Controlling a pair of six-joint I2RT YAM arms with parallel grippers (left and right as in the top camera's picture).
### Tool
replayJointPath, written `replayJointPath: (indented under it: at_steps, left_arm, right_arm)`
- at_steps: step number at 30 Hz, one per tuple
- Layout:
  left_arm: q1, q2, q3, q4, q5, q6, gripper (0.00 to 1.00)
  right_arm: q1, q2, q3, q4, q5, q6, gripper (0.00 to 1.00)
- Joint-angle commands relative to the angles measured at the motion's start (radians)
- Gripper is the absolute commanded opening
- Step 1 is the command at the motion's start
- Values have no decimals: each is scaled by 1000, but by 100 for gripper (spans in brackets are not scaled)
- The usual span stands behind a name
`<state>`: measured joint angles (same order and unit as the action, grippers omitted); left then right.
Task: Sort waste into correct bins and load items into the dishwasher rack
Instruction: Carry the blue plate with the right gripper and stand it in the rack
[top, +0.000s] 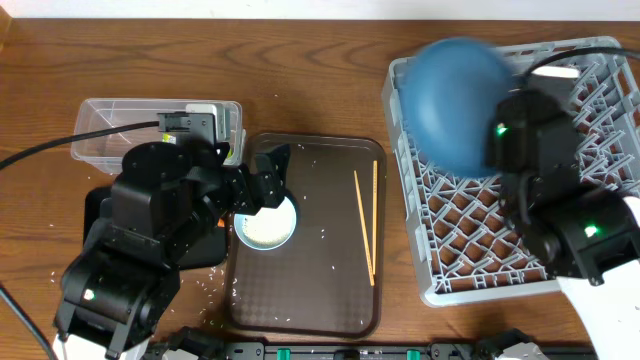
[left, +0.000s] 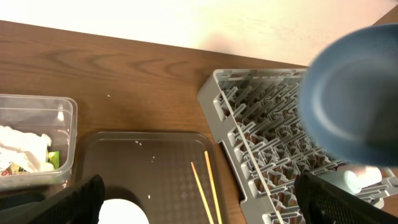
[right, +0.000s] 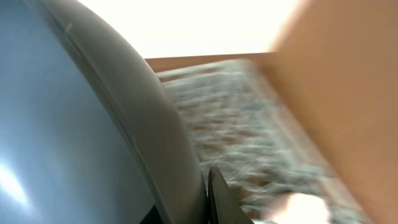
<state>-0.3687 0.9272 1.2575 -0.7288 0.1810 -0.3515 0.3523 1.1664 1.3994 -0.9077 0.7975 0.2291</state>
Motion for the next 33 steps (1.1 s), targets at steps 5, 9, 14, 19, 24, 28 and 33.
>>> replayJointPath:
  at_steps: [5, 9, 14, 19, 24, 28, 33]
  left_arm:
    - [-3, -7, 8, -16, 9, -1, 98]
    - [-3, -3, 8, -24, 9, -1, 98]
    - [-3, 1, 8, -27, 9, -1, 98]
    - [-3, 0, 8, -33, 9, -1, 98]
    - [-3, 1, 8, -33, 9, -1, 98]
    - [-3, 1, 8, -33, 9, -1, 98]
    - [-3, 1, 8, -33, 9, -1, 98]
  right_arm:
    - [-191, 69, 6, 91, 332, -125, 1]
    - [-277, 143, 6, 201, 425, -220, 1]
    - [-344, 260, 6, 368, 426, -396, 1]
    - [-370, 386, 6, 525, 425, -644, 1]
    - [-371, 474, 6, 630, 425, -830, 1]
    - [-372, 518, 6, 671, 410, -885, 1]
    - [-372, 554, 6, 689, 391, -908, 1]
